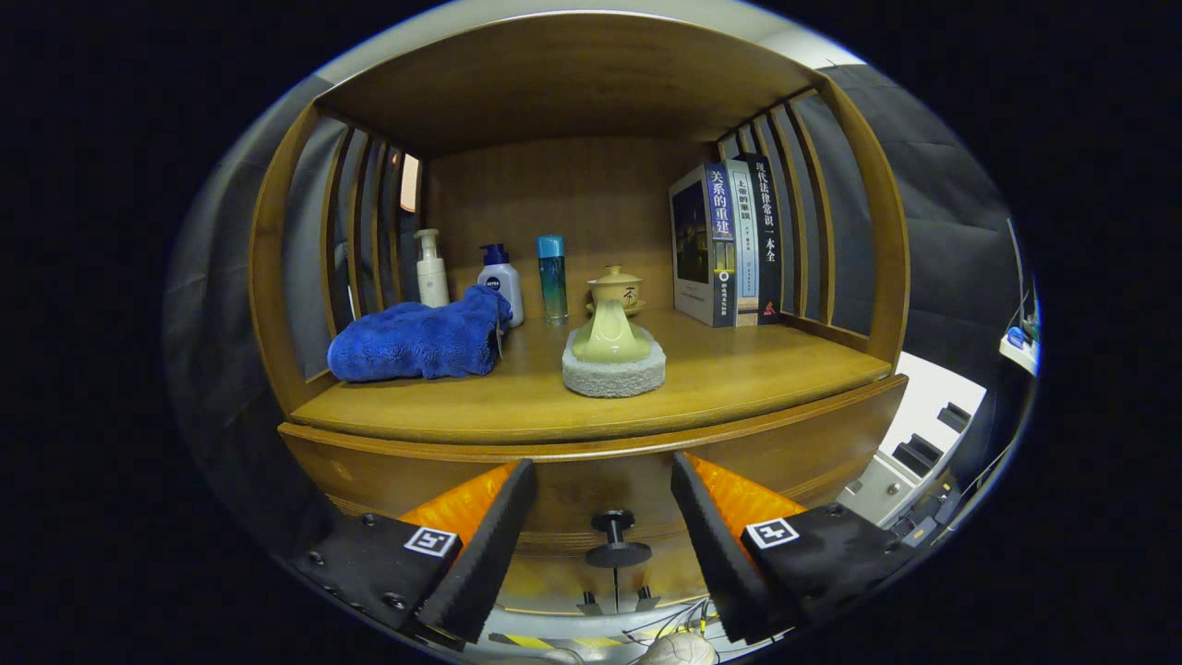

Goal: Pull open the drawer, take out the items inside it, and place them on the countertop above the cabinet.

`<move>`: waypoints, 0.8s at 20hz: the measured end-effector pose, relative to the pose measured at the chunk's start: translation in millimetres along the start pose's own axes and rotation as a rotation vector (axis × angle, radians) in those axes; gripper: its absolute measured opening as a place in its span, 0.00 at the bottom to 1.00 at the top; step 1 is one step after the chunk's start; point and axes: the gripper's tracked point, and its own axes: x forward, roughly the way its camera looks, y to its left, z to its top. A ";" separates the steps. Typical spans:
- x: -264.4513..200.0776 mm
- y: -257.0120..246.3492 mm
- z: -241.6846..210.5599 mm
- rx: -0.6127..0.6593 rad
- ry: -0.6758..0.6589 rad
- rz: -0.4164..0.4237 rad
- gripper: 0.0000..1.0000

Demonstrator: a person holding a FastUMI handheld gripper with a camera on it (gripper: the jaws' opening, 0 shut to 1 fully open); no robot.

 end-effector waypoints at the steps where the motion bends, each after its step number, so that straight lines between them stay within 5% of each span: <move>1: 2.1 0.2 0.5 0.001 -0.004 0.005 0.98; 8: 0.4 -4.0 11.4 -0.025 0.004 -0.019 0.99; 16: -57.4 8.6 93.3 -0.112 -0.117 0.034 0.99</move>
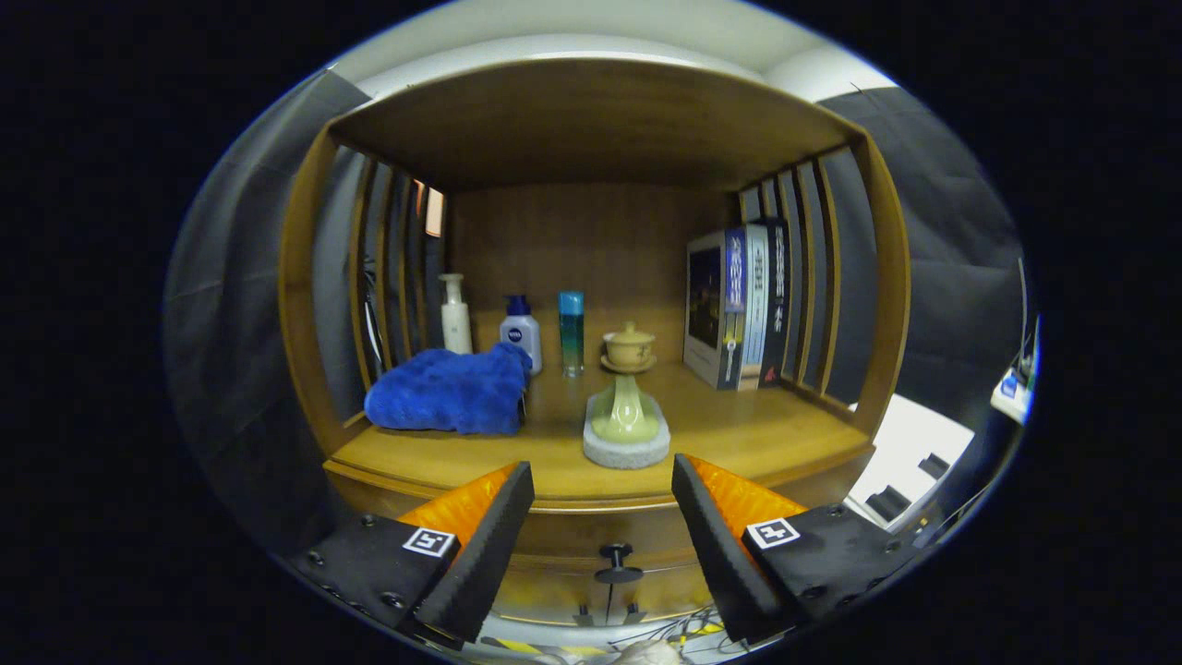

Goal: Pull open the drawer, take out the items inside it, and place them on the countertop above the cabinet.

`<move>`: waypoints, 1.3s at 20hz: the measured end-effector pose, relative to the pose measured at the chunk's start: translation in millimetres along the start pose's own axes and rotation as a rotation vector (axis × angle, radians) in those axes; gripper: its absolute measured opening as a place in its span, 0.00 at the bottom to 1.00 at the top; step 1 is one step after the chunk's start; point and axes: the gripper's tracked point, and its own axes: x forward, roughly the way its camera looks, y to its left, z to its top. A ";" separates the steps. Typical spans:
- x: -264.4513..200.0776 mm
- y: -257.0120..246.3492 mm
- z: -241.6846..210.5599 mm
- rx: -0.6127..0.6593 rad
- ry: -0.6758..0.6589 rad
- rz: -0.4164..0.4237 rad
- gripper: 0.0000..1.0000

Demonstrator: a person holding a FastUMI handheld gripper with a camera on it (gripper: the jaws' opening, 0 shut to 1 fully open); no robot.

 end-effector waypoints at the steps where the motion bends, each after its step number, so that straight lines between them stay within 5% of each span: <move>1: -10.9 -4.1 10.9 -0.024 -0.025 -0.006 0.99; 12: -84.4 -45.1 84.0 0.070 -0.097 -0.008 0.98; 26: -94.1 -38.1 101.1 0.054 -0.121 0.016 0.98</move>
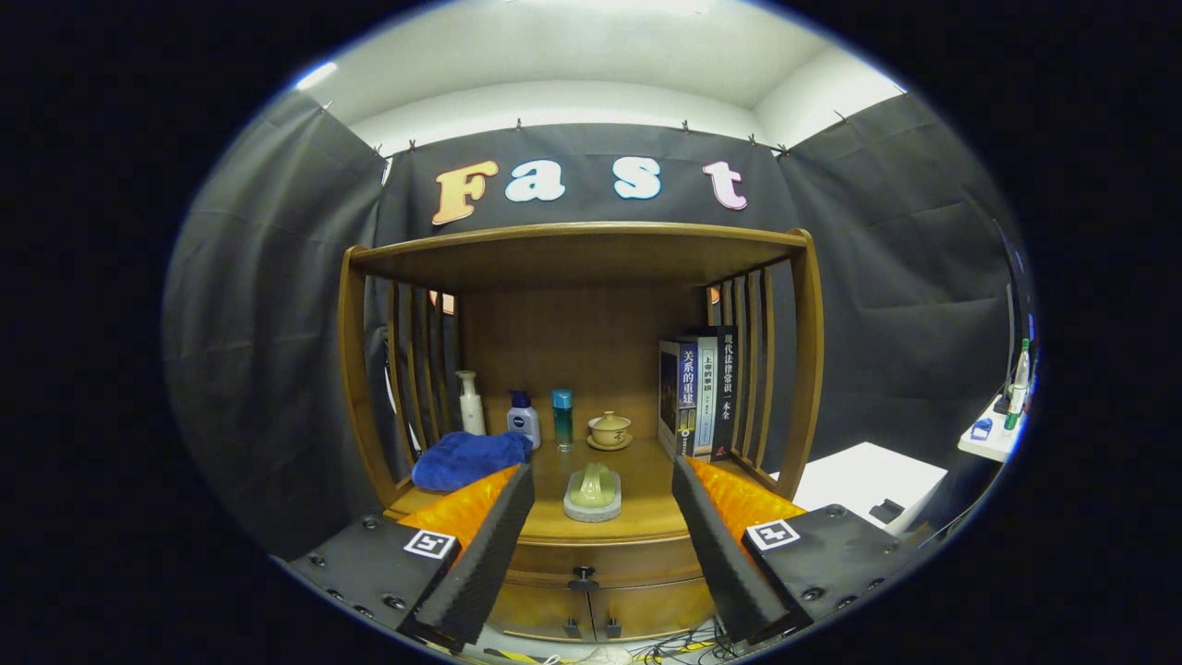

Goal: Pull open the drawer, take out the items inside it, and place them on the countertop above the cabinet.

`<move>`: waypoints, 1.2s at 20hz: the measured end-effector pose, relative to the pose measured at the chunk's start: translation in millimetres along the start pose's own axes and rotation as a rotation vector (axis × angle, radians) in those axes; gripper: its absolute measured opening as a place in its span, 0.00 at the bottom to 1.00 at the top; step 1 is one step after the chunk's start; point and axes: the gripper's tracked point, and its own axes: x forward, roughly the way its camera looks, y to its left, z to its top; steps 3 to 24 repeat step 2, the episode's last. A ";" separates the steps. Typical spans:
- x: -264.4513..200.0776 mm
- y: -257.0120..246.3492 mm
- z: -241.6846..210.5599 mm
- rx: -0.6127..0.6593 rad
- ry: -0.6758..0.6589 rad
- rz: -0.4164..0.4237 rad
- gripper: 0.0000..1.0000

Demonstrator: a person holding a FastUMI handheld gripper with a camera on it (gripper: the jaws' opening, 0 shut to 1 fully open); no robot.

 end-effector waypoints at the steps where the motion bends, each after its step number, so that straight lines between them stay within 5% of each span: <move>1: 0.0 -0.5 0.2 -0.003 0.001 0.000 0.98; 24: 0.8 -0.4 1.0 -0.003 0.002 0.000 0.98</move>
